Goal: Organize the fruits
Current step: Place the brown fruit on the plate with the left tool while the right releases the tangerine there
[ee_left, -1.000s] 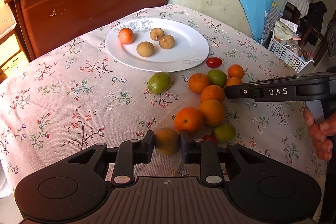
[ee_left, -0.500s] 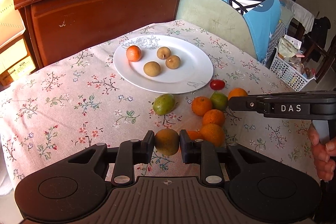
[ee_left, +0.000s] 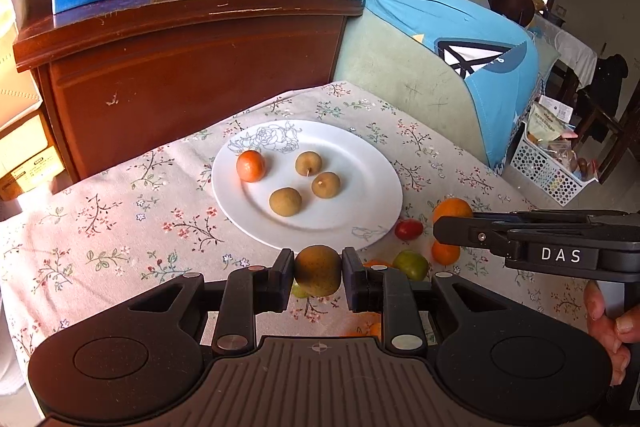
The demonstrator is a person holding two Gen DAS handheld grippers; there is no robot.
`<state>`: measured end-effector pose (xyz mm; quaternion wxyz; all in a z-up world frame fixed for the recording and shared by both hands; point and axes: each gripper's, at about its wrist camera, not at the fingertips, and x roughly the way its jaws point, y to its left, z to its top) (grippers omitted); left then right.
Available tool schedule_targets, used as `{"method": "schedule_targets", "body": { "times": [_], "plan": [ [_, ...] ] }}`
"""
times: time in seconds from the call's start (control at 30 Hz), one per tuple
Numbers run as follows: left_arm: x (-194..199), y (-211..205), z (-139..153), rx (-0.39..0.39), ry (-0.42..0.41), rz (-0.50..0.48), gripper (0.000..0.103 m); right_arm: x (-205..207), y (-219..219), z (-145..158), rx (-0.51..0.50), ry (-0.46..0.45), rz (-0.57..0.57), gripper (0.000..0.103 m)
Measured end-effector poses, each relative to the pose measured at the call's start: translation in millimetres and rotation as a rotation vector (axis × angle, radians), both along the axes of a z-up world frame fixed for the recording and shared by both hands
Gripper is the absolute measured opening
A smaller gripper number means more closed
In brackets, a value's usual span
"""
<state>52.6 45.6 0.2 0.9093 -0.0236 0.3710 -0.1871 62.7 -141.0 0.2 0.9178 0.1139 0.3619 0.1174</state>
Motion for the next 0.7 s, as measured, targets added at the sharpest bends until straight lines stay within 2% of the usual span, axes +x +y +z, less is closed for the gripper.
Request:
{"method": "schedule_targets", "body": {
  "times": [0.4, 0.7],
  "plan": [
    [53, -15, -2, 0.0, 0.03, -0.031, 0.023, 36, -20, -6, 0.04, 0.013, -0.065, 0.029],
    [75, -30, -18, 0.026, 0.067, -0.05, 0.023, 67, -12, -21, 0.0, 0.049, -0.05, 0.029]
  ]
}}
